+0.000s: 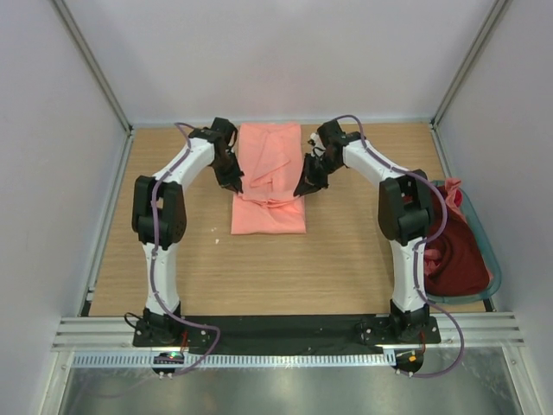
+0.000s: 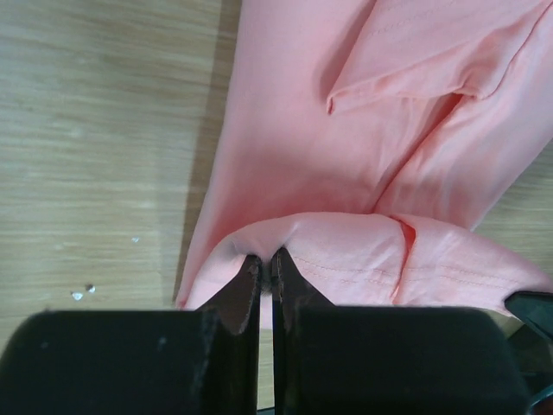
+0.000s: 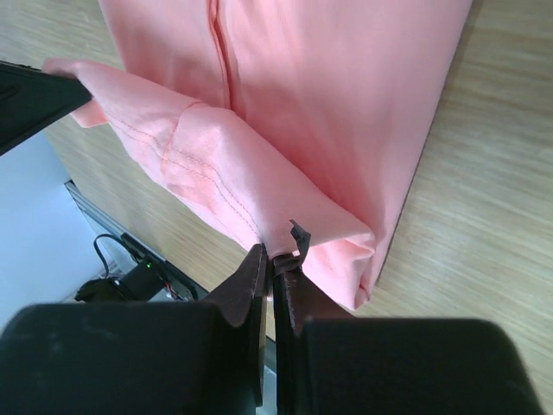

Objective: Fold and stack the t-shirts
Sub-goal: Fold the tshirt

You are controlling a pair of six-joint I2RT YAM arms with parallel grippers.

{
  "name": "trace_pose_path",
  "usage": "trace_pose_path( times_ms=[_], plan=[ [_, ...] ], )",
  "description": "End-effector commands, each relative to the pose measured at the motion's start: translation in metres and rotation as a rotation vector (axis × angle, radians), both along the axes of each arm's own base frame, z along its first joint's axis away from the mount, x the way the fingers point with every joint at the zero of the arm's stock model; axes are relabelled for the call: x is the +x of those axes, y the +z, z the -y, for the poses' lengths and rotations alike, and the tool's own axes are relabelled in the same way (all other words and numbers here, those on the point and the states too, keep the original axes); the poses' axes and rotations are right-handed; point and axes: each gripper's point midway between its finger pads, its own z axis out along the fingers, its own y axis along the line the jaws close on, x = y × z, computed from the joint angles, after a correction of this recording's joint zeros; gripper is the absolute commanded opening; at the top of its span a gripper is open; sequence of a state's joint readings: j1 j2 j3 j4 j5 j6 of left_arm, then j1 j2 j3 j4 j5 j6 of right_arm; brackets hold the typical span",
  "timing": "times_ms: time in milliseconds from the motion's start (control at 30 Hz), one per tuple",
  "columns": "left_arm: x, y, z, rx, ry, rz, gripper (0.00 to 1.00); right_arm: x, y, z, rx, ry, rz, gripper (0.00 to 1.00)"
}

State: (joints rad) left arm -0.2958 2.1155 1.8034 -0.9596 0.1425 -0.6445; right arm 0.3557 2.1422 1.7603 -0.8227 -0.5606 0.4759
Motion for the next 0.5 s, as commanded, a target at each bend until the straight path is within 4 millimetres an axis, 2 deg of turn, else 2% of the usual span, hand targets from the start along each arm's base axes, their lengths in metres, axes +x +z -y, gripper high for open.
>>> trace_pose_path(
  times_ms=[0,200,467],
  plan=[
    [0.013,0.010,0.012,-0.056,-0.044,0.025,0.00,0.015,0.024,-0.002,0.046,-0.003,0.042,0.01],
    [0.026,0.008,0.016,-0.064,-0.049,0.043,0.00,0.030,0.022,0.002,0.073,-0.027,0.040,0.01],
    [0.031,-0.001,0.010,-0.043,-0.020,0.023,0.00,0.046,0.011,-0.002,0.115,-0.027,0.039,0.01]
  ],
)
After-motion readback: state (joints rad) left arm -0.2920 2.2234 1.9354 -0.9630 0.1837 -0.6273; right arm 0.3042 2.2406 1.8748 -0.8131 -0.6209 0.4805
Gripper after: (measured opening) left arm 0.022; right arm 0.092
